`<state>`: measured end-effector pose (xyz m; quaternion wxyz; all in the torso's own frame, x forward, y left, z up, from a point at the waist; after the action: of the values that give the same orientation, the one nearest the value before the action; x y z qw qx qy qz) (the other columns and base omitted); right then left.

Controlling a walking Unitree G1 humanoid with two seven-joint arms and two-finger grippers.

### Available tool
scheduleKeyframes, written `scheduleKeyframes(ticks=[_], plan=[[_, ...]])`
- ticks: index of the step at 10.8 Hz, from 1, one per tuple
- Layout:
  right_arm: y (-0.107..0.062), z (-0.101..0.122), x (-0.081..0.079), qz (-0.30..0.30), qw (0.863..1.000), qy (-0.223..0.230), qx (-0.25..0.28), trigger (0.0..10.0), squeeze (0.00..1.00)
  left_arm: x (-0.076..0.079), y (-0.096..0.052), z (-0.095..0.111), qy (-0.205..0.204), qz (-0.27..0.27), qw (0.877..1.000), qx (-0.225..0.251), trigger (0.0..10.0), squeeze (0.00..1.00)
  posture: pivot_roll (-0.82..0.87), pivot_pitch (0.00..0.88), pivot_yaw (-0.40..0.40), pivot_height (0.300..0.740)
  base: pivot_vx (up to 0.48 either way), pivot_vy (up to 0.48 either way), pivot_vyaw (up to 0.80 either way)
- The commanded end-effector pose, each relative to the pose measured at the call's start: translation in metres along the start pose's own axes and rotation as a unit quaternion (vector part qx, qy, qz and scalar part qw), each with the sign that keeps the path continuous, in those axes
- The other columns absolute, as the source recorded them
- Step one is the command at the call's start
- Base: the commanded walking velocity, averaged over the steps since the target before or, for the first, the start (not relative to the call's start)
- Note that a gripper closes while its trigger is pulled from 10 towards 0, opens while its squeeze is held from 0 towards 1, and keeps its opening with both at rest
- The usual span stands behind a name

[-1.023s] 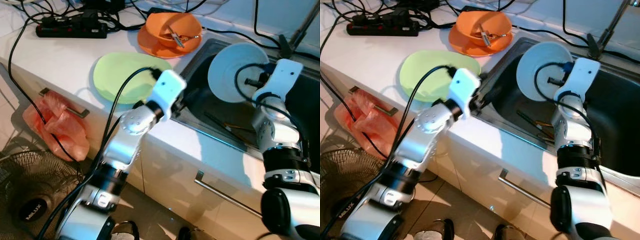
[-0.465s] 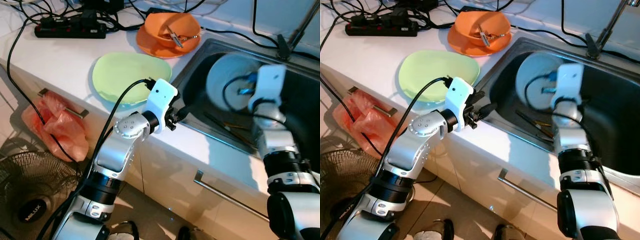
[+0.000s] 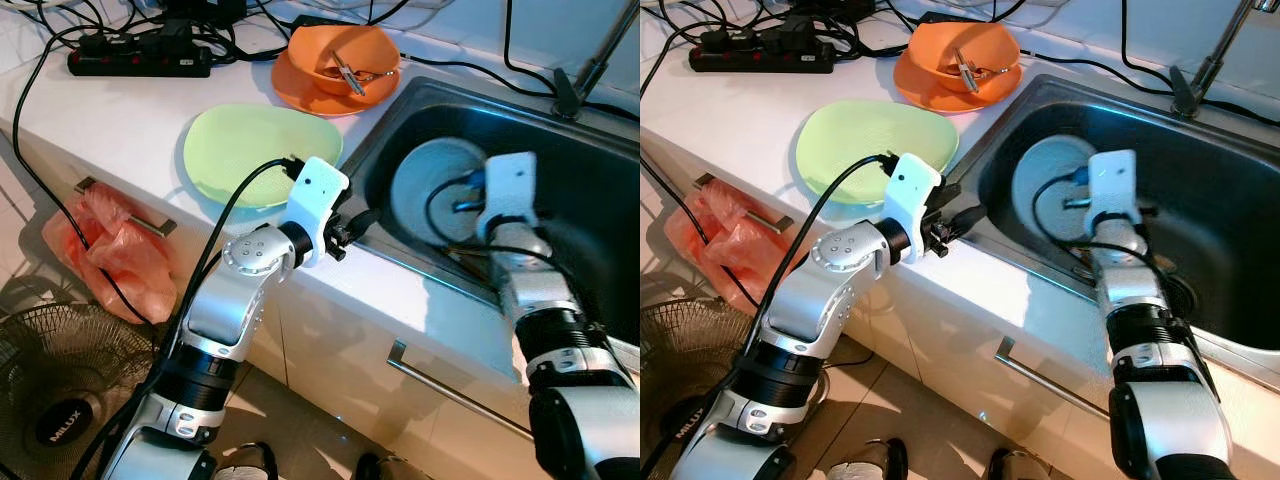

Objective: Kitchen organization

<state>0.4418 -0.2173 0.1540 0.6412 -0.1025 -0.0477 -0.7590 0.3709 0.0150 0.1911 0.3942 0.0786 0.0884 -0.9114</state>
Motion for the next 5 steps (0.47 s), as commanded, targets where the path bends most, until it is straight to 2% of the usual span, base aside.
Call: scheduleKeyframes(ticks=[1, 4, 5], plan=[[0.001, 0.008, -0.001, 0.007, 1.000, 0.000, 0.018, 10.0, 0.00, 0.001, -0.001, 0.002, 0.000, 0.000, 1.000, 0.001, 10.0, 0.00, 0.08, 0.145, -0.015, 0.740, 0.000, 0.000, 0.00], [0.001, 0.009, -0.010, 0.029, 0.999, -0.004, 0.019, 10.0, 0.00, -0.001, -0.003, 0.002, -0.006, 0.005, 1.000, 0.000, 10.0, 0.00, 0.08, 0.144, -0.022, 0.740, 0.000, 0.000, 0.00], [0.001, 0.008, -0.015, 0.040, 0.999, -0.004, 0.017, 10.0, 0.18, -0.001, -0.003, 0.001, -0.008, 0.004, 1.000, -0.001, 10.0, 0.00, 0.08, 0.137, -0.022, 0.740, 0.000, 0.000, 0.00]])
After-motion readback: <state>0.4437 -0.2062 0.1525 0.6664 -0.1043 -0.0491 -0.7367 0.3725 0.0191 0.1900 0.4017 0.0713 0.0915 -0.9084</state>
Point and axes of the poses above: a point about 5 cm out from each wrist's last joint towards the gripper, its own y axis pointing out of the wrist towards the gripper, its own z axis along the axis of the wrist's last joint, x = y × z, the point moved 6 cm from there along y, pointing out of the wrist towards the gripper, and after that the axes turned 5 degrees about y, right-handed, at the moved point
